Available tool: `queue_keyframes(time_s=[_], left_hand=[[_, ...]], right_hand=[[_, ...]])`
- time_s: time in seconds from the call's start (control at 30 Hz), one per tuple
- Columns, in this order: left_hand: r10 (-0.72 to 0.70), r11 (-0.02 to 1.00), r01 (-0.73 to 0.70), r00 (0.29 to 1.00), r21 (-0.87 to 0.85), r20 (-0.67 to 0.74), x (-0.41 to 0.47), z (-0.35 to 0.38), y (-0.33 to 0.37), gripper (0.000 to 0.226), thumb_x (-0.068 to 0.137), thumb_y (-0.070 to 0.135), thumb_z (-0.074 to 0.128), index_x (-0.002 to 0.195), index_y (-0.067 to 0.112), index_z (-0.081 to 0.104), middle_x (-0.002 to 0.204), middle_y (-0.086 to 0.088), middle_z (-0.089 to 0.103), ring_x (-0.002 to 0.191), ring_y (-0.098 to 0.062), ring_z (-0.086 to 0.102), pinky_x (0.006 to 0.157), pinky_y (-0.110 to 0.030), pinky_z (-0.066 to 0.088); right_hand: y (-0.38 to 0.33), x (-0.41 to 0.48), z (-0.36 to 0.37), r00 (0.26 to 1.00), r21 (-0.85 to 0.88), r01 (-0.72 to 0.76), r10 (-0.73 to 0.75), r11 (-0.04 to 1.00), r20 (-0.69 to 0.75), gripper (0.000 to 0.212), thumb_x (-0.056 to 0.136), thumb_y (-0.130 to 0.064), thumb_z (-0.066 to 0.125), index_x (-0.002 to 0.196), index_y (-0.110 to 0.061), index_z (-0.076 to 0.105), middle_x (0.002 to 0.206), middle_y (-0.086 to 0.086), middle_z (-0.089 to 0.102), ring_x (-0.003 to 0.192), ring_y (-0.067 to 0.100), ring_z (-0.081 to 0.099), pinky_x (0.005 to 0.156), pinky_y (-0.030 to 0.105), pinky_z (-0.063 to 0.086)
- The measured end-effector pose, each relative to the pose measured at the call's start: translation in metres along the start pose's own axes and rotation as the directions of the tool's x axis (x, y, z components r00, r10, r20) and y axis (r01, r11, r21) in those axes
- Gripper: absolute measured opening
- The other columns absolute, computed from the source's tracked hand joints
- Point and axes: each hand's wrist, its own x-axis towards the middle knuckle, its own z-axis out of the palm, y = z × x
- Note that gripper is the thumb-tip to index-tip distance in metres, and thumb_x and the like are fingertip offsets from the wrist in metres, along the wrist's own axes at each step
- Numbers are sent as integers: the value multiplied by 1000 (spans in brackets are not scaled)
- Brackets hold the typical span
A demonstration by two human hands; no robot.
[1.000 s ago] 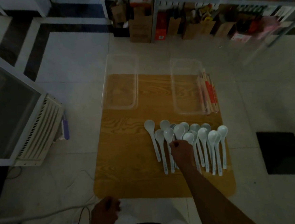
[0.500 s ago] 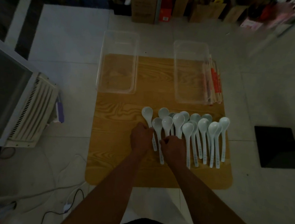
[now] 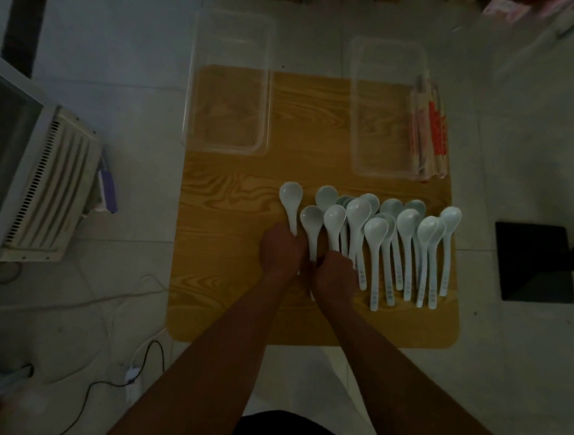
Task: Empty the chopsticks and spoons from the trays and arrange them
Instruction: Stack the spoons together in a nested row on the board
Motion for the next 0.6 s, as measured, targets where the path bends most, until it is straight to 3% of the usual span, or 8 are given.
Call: queue_keyframes(time_s=[0.1,0.23,0.33,0.43,0.53,0.6], left_hand=[[13,999,-13,1000,41,-11,0,-9,-5,19,92,20,57,74,13,56,64,10,48,55,-2,45,42,-15,25],[66,996,-65,998,64,-8,2,-24,-14,13,90,17,59,88,5,63,75,1,57,64,-9,52,45,-15,30],[74,997,-74,997,34,-4,4,-28,-22,13,89,19,62,87,6,64,69,6,54,57,-2,48,46,-14,35],[78,996,-79,996,27,46,4,-24,-28,16,89,20,62,82,6,66,67,6,57,56,-2,50,51,-20,38],[70,997,-67,993,-33,91,3,-17,-29,26,90,23,62,68,9,62,59,4,56,49,-1,49,42,-12,34],[82,996,-77,992,-48,93,3,-12,-27,29,92,20,59,64,10,60,60,0,59,50,-4,51,42,-11,34]], right_hand=[[-1,1,3,1000,28,-17,18,999,-9,25,91,-30,62,90,-6,67,85,9,69,80,24,67,66,34,53],[-7,6,4,999,3,-17,17,1000,-29,22,87,-31,66,89,-10,68,85,8,69,81,24,67,64,30,49],[-17,13,4,999,40,7,-5,999,-45,17,85,-27,67,82,-10,69,78,6,69,74,21,66,59,25,38],[-26,18,6,997,55,37,-34,998,-66,19,84,-29,66,75,-12,68,70,1,65,69,19,64,55,23,36],[-31,20,7,994,75,79,-73,994,-75,23,87,-26,63,68,-14,66,63,-2,60,61,14,57,45,20,26],[-30,21,10,991,93,105,-97,990,-89,25,90,-24,61,68,-11,65,64,0,61,61,15,57,46,21,29]])
